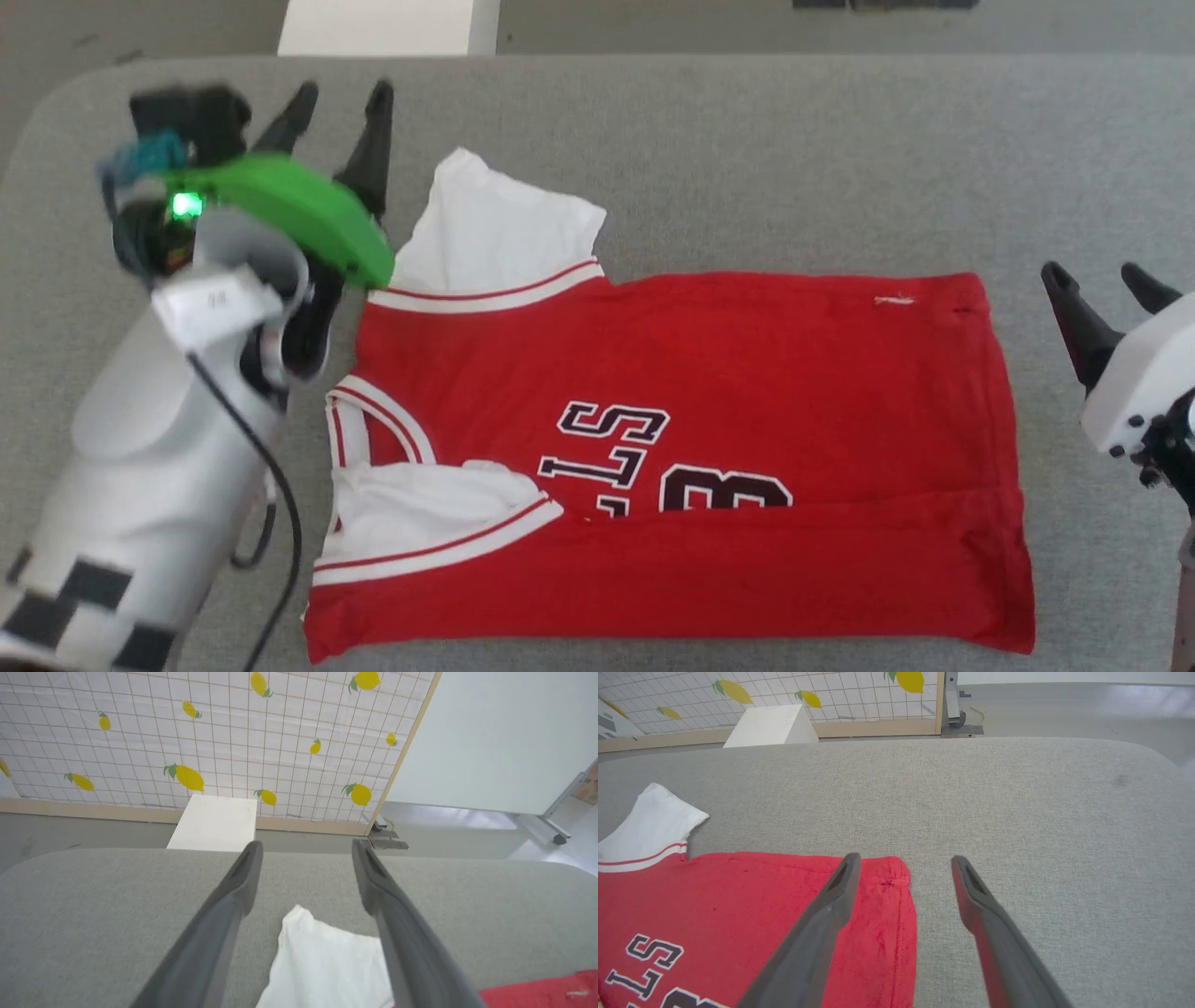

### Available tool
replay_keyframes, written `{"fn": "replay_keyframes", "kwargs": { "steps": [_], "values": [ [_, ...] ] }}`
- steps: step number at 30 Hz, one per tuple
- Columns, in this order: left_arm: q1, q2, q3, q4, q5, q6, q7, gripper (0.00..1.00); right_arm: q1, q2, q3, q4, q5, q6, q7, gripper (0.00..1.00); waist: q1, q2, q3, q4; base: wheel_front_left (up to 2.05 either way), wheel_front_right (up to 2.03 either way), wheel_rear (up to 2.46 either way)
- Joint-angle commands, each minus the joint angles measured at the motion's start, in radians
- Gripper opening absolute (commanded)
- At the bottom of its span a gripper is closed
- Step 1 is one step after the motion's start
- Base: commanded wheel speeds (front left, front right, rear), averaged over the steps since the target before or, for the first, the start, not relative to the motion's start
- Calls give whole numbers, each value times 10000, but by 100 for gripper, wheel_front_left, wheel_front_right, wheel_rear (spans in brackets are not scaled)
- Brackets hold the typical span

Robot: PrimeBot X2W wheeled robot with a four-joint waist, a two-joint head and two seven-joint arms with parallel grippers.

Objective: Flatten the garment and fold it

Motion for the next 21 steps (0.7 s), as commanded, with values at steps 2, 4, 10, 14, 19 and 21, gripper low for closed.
{"fn": "replay_keyframes", "kwargs": {
  "steps": [2, 4, 10, 14, 19, 21],
  "values": [
    [-1063, -188, -219, 779, 211, -344, 445, 100, -320, 60, 122, -132, -79, -13, 84, 100, 0, -1, 995, -45, 0, 0, 0],
    [-1842, -325, -355, 1479, 162, -641, 970, 100, -483, 87, 247, -204, -130, -13, 137, 100, 0, -1, 1252, -152, 0, 0, 0],
    [-3545, -548, -915, 3380, -140, -1244, 3604, 100, -737, 195, 535, -389, -279, -13, 288, 100, 0, -1, 1767, -531, 0, 0, 0],
    [-4199, -506, -1436, 4193, -231, -1414, 5786, 100, -741, 265, 540, -525, -316, -13, 394, 100, 0, -1, 2039, -795, 0, 0, 0],
    [-4542, -387, -1850, 4605, -107, -1357, 7107, 100, -725, 302, 400, -771, -318, -13, 470, 100, 0, -1, 2441, -992, 0, 0, 0],
    [-4498, -292, -2030, 4762, 24, -1200, 7455, 100, -739, 326, 385, -865, -333, -13, 482, 100, 0, -1, 2586, -1067, 0, 0, 0]
  ]
}}
